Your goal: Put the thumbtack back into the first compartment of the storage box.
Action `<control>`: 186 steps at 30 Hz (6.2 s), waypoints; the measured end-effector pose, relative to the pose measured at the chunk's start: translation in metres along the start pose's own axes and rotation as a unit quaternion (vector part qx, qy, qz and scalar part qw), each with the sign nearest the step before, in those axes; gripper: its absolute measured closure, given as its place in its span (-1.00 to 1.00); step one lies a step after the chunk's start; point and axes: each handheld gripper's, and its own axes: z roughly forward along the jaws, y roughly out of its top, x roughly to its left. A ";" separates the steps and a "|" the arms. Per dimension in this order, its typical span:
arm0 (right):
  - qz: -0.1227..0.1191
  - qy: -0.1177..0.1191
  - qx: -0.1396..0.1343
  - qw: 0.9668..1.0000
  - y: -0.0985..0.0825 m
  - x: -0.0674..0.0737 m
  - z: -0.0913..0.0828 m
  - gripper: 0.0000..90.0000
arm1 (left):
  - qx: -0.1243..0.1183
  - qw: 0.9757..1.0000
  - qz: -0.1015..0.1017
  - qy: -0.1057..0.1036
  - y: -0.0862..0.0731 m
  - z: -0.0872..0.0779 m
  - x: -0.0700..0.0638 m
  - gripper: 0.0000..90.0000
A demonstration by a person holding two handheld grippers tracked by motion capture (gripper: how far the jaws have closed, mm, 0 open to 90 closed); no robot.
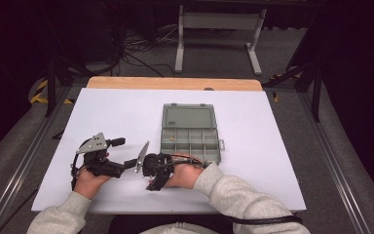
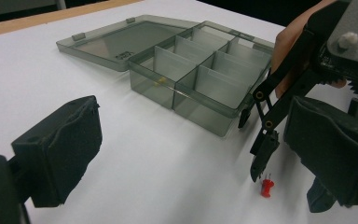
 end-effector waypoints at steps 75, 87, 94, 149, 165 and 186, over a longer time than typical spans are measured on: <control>0.021 -0.062 -0.034 0.997 0.000 -0.038 -0.070 0.83 | 0.006 1.000 -0.006 -0.006 -0.001 0.001 0.000 -0.89; 0.048 -0.084 -0.036 0.995 -0.008 -0.061 -0.081 0.83 | 0.006 1.000 -0.006 -0.006 -0.001 0.001 0.000 -0.89; 0.066 -0.093 -0.038 0.993 -0.014 -0.074 -0.085 0.83 | 0.006 1.000 -0.006 -0.006 -0.001 0.001 0.000 -0.89; 0.126 -0.094 -0.009 0.988 -0.036 -0.119 -0.043 0.83 | 0.013 1.000 0.001 -0.004 0.000 0.002 0.001 -0.91; 0.133 -0.096 -0.015 0.986 -0.038 -0.119 -0.042 0.66 | 0.012 1.000 0.014 -0.003 0.001 0.003 -0.002 -0.91; 0.154 -0.157 -0.138 0.966 -0.082 -0.080 -0.114 0.17 | 0.022 0.999 0.002 -0.029 0.019 0.028 0.003 -0.91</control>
